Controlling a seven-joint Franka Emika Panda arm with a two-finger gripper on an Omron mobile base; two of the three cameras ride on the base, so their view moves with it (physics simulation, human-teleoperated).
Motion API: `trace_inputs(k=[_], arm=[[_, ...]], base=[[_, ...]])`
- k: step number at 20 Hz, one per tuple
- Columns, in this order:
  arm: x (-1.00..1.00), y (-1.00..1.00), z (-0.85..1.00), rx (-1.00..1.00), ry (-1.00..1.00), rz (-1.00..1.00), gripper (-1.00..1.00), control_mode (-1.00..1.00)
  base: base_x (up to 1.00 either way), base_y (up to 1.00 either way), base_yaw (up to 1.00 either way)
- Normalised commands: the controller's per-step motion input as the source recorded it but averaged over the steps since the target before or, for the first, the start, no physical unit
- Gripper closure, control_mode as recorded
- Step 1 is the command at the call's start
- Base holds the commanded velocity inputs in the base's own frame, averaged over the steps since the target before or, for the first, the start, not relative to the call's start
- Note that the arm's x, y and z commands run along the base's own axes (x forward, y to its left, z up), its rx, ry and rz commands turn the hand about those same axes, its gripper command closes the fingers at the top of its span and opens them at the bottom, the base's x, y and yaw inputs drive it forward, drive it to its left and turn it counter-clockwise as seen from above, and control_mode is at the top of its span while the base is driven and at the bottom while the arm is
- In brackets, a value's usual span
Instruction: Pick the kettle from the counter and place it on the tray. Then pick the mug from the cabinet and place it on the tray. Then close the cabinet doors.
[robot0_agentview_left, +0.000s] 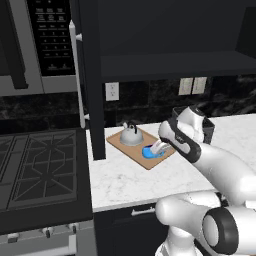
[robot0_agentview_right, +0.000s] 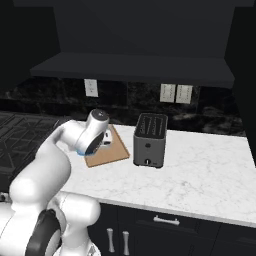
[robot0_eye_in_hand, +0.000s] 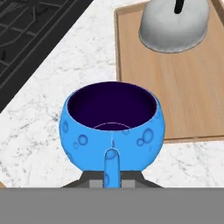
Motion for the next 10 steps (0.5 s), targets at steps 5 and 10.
trace_inputs(k=[5, 10], arm=[[0.69, -0.05, -0.20, 0.01, 0.05, 0.00, 1.00, -1.00], [0.38, 0.00, -0.33, -0.04, -0.01, -0.01, 1.00, -1.00]], base=[[0.00, 0.00, 0.00], [0.00, 0.00, 0.00]])
